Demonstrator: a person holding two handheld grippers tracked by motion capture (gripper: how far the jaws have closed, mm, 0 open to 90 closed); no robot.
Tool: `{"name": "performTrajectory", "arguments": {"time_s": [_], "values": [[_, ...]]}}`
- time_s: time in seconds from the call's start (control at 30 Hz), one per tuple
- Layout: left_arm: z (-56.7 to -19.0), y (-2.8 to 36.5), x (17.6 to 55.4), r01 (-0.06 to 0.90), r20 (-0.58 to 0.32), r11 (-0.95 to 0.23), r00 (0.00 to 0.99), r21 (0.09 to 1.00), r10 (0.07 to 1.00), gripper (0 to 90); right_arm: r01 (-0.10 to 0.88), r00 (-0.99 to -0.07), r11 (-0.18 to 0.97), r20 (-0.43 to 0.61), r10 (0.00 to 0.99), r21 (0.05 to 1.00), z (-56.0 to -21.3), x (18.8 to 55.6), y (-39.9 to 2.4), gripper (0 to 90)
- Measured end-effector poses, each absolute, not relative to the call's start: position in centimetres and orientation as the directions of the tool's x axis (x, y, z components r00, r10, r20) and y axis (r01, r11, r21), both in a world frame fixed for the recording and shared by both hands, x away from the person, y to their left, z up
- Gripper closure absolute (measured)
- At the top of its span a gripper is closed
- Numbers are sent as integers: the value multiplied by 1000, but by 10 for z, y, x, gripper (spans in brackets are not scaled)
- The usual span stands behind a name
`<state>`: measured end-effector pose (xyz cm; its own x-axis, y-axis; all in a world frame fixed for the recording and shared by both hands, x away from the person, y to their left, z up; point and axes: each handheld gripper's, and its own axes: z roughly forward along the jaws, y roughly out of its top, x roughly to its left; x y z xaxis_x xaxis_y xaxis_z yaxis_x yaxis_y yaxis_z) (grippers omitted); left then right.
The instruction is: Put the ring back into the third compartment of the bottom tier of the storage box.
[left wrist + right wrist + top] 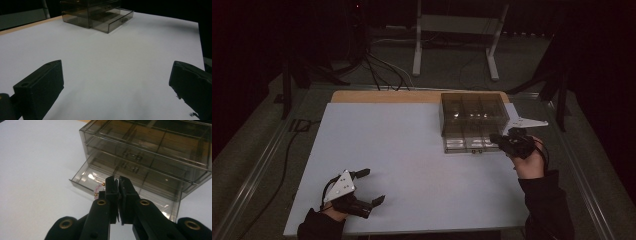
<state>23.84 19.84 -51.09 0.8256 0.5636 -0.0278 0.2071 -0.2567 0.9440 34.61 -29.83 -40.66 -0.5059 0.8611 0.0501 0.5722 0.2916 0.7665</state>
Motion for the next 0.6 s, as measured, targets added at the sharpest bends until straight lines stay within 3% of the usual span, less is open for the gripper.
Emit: {"name": "performTrajectory", "arguments": {"time_s": [0.6], "values": [[-511,199,238,206,-28,-256,826,944,562,6,604,-428,228,69,901,764,-411,359,-316,864]]}}
